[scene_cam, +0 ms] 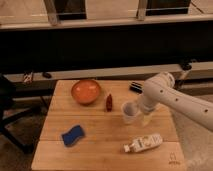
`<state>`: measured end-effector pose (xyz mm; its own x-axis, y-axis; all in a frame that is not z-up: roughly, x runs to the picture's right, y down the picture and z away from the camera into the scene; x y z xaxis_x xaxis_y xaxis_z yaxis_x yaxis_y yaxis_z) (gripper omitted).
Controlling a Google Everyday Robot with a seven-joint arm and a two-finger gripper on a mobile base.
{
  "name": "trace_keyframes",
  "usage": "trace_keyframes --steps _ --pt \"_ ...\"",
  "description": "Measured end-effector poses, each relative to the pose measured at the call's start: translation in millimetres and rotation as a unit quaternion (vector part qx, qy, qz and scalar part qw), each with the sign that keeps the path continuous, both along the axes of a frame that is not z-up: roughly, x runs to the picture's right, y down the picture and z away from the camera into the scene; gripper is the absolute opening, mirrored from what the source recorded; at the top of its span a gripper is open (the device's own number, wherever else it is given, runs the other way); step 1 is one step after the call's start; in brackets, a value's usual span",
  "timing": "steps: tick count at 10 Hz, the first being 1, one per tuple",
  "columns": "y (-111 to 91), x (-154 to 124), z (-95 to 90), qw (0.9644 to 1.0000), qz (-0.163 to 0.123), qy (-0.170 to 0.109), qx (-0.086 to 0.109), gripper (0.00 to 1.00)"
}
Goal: Pick up the ceramic cup
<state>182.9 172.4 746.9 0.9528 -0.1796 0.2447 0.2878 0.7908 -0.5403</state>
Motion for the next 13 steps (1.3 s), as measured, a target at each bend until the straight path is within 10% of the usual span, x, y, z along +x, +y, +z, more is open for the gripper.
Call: trace_keyframes --steps 13 --pt "16 2 23.0 0.999 -0.03 -0.032 -0.006 0.77"
